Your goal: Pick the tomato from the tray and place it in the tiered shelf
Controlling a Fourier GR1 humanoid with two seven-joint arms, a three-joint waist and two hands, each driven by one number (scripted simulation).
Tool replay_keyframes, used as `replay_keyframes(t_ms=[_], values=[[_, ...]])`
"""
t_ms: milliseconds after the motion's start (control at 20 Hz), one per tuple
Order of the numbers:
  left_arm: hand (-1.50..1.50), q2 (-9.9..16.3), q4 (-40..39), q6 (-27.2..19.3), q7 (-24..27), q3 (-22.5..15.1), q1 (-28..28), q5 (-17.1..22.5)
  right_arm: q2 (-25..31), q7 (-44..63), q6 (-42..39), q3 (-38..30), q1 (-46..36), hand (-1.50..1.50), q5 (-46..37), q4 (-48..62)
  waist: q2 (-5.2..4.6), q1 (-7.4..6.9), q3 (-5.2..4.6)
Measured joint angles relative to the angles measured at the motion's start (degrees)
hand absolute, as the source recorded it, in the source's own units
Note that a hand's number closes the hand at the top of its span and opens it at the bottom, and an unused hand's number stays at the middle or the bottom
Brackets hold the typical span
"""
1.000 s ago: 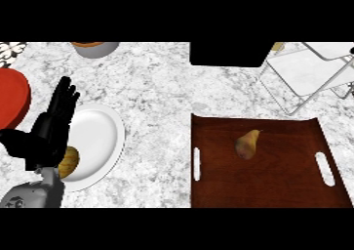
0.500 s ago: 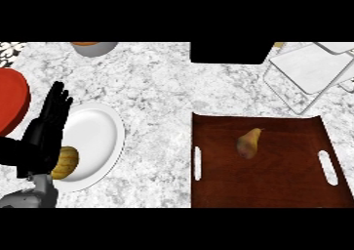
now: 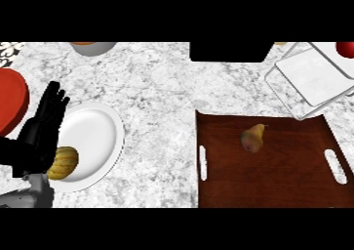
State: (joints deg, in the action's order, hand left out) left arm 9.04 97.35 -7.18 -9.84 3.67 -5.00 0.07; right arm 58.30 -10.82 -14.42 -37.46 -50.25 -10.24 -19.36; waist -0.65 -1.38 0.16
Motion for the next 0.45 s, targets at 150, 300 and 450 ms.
replay_keyframes(t_ms=[150, 300, 450], values=[[0.0, -0.4, -0.9, -0.3, 0.4, -0.2, -0.5, -0.4, 2.7, -2.6, -3.5, -0.9, 2.2, -1.5, 0.7, 2.5, -0.06, 0.03, 0.03], [0.0, -0.6, -1.4, -0.2, 0.0, 0.0, -1.3, -0.2, 5.5, -4.9, -7.5, -1.8, 4.3, -1.5, 1.5, 4.4, -0.1, 0.05, 0.08], [0.0, -0.9, -1.8, -0.5, 0.4, -0.2, -1.7, -0.5, 7.8, -6.7, -10.4, -2.5, 5.8, -1.5, 2.1, 5.7, -0.15, -0.07, 0.1]])
